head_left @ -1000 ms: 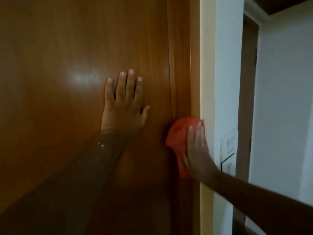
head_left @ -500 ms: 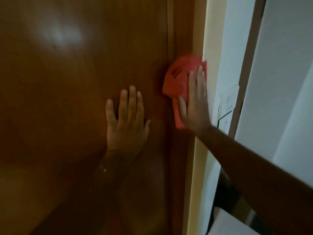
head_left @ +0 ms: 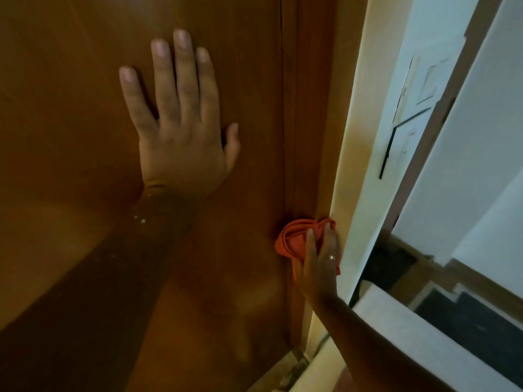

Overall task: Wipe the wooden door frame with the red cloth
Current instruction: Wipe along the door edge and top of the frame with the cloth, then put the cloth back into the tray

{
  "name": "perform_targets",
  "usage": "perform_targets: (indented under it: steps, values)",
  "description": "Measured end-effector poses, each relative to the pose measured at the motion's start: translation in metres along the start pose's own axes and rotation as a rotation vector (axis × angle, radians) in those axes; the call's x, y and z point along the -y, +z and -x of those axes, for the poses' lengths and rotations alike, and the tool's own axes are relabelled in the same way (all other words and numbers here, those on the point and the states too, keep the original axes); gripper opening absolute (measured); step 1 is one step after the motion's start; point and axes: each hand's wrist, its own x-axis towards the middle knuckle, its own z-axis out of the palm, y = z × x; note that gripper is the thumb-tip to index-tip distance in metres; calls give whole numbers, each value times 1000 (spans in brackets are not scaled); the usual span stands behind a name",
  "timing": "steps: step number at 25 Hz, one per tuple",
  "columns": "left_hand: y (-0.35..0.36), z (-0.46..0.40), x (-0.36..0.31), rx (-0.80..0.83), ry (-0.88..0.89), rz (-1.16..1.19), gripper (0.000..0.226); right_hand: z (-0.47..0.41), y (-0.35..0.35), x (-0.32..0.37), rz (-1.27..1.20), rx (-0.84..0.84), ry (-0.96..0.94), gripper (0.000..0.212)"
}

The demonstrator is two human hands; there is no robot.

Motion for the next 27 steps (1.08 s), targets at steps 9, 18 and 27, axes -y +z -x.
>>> perform_targets:
  steps: [9, 18, 27]
  values:
    - [15, 64, -28, 75, 339, 343, 69, -28, -110, 18, -109, 269, 149, 21]
    - [-38, 260, -238, 1743, -1108, 2046, 86, 53, -225, -80, -693, 45, 906, 59]
    - [-64, 317, -400, 2054, -535, 1538, 44, 229, -249, -275, -803, 172, 1588, 66]
